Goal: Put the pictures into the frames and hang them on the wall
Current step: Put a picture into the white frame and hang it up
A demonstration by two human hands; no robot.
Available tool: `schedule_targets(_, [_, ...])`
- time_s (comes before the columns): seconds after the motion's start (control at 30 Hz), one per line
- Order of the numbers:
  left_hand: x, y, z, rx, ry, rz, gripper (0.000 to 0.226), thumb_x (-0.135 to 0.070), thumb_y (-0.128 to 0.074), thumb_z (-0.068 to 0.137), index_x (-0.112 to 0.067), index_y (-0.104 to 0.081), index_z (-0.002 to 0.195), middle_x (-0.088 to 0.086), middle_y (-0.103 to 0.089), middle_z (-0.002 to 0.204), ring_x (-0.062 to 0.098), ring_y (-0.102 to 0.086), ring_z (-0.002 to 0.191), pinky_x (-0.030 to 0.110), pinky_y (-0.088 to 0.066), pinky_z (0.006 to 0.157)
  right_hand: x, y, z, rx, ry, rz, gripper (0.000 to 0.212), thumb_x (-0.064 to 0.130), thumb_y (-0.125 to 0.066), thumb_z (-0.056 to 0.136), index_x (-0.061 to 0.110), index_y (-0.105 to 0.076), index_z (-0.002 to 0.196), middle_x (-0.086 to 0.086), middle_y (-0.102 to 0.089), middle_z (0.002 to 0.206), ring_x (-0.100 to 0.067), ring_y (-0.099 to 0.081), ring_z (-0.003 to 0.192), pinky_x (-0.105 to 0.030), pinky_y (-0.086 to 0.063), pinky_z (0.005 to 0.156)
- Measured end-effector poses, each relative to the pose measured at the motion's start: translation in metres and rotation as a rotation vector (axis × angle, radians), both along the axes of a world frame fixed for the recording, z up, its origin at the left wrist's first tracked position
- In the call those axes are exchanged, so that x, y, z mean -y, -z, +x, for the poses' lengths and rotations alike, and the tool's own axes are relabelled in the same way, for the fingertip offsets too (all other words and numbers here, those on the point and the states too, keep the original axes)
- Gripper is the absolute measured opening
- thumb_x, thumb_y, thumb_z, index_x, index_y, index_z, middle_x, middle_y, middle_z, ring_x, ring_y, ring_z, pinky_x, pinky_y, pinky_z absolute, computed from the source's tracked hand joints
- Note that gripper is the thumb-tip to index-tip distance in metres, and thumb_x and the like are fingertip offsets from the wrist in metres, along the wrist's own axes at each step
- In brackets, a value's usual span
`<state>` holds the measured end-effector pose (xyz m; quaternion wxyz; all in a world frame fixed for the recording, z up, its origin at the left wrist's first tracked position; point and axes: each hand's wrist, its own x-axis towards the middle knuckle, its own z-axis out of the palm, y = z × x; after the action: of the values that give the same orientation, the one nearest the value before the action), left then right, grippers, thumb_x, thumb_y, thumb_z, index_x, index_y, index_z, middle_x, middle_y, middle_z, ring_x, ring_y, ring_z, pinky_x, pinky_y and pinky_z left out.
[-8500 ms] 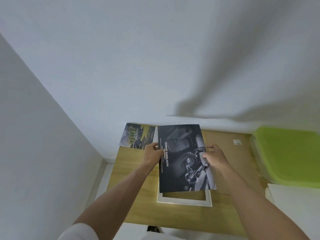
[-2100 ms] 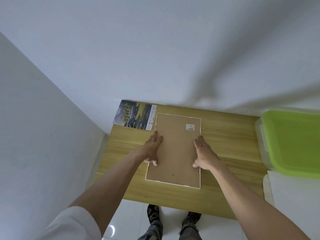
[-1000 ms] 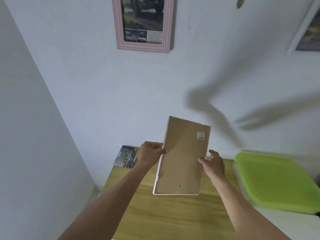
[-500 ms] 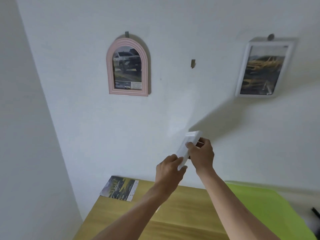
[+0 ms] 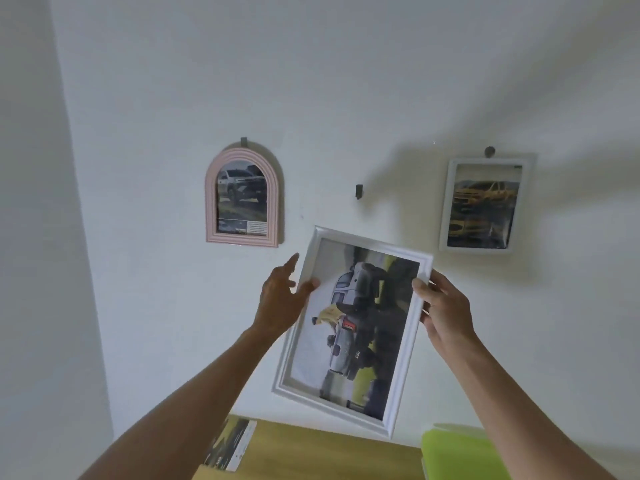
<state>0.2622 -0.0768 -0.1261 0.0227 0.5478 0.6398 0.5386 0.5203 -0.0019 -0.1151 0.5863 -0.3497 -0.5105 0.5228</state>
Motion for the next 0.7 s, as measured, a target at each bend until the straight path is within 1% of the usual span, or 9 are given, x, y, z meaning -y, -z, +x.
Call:
schedule_targets(0.1, [-0.008,-0.021,-0.011,0.080,0.112,0.043,0.032,-0.032,-0.069,0.089,-0.023,-0.070,0.120,-0.008,-0.074,0.100,0.011,-0.067,0.080,0.031,-0.057,0.082,-0.018,-0.018,-0.005,0.018,-0.033,0.057,0.020,0.015,-0.066,0.094,0.030,-0.070,0.107,-0.002,-0.069,0.112,-0.027,-0.062,0.109,-0.048,-0.049,0.098])
schedule_targets(0.17, [-0.017,-0.031,-0.018,0.153,0.135,0.063,0.024,-0.031,-0.072,0.087,-0.018,-0.075,0.107,-0.003,-0.072,0.079,0.011,-0.057,0.064,0.024,-0.049,0.067,-0.033,-0.028,-0.013,0.043,-0.016,0.099,0.024,0.017,-0.068,0.092,0.030,-0.069,0.113,0.001,-0.069,0.115,-0.023,-0.062,0.112,-0.044,-0.049,0.099])
schedule_targets(0.23, [-0.030,-0.041,-0.028,0.252,0.188,0.041,0.026,-0.034,-0.074,0.085,-0.019,-0.074,0.107,-0.004,-0.067,0.069,0.010,-0.054,0.061,0.022,-0.048,0.062,-0.048,-0.038,-0.021,0.079,0.040,0.135,0.038,0.017,-0.071,0.090,0.029,-0.064,0.126,0.001,-0.068,0.116,-0.018,-0.061,0.112,-0.041,-0.047,0.098])
schedule_targets(0.33, [-0.051,-0.058,-0.045,0.327,0.240,-0.006,0.030,-0.034,-0.077,0.083,-0.021,-0.069,0.108,-0.002,-0.069,0.071,0.012,-0.063,0.068,0.026,-0.056,0.066,-0.070,-0.053,-0.032,0.168,0.109,0.222,0.046,0.018,-0.073,0.089,0.031,-0.058,0.130,-0.001,-0.068,0.108,-0.009,-0.062,0.103,-0.032,-0.046,0.090])
schedule_targets(0.4, [-0.065,-0.069,-0.052,0.321,0.255,-0.018,0.025,-0.030,-0.078,0.082,-0.016,-0.070,0.102,0.002,-0.072,0.079,0.016,-0.066,0.074,0.029,-0.058,0.067,-0.085,-0.060,-0.038,0.252,0.154,0.293,0.047,0.020,-0.073,0.089,0.029,-0.057,0.132,-0.001,-0.069,0.107,-0.011,-0.063,0.101,-0.026,-0.046,0.080])
schedule_targets(0.47, [-0.080,-0.078,-0.056,0.290,0.240,-0.026,0.021,-0.024,-0.079,0.082,-0.013,-0.071,0.098,0.004,-0.073,0.088,0.019,-0.068,0.083,0.029,-0.059,0.066,-0.098,-0.066,-0.042,0.316,0.209,0.340,0.046,0.023,-0.072,0.090,0.027,-0.058,0.133,0.000,-0.067,0.110,-0.014,-0.063,0.101,-0.025,-0.047,0.076])
schedule_targets(0.53, [-0.096,-0.086,-0.059,0.275,0.227,-0.030,0.020,-0.018,-0.080,0.080,-0.009,-0.072,0.096,0.006,-0.072,0.091,0.021,-0.067,0.086,0.028,-0.058,0.065,-0.110,-0.071,-0.045,0.340,0.240,0.350,0.045,0.025,-0.072,0.090,0.027,-0.059,0.132,0.002,-0.066,0.110,-0.016,-0.063,0.102,-0.029,-0.048,0.079])
schedule_targets(0.63, [-0.119,-0.093,-0.061,0.238,0.218,-0.049,0.018,-0.014,-0.077,0.082,-0.004,-0.070,0.094,0.006,-0.070,0.089,0.020,-0.065,0.080,0.029,-0.057,0.065,-0.129,-0.077,-0.050,0.347,0.265,0.335,0.044,0.022,-0.072,0.090,0.025,-0.060,0.132,0.002,-0.067,0.105,-0.019,-0.064,0.102,-0.031,-0.048,0.084])
schedule_targets(0.7, [-0.135,-0.095,-0.064,0.223,0.209,-0.063,0.017,-0.014,-0.075,0.084,-0.003,-0.067,0.093,0.006,-0.068,0.087,0.020,-0.062,0.075,0.031,-0.055,0.066,-0.138,-0.082,-0.054,0.357,0.280,0.336,0.044,0.021,-0.071,0.090,0.025,-0.060,0.132,0.001,-0.066,0.104,-0.021,-0.063,0.102,-0.030,-0.046,0.083])
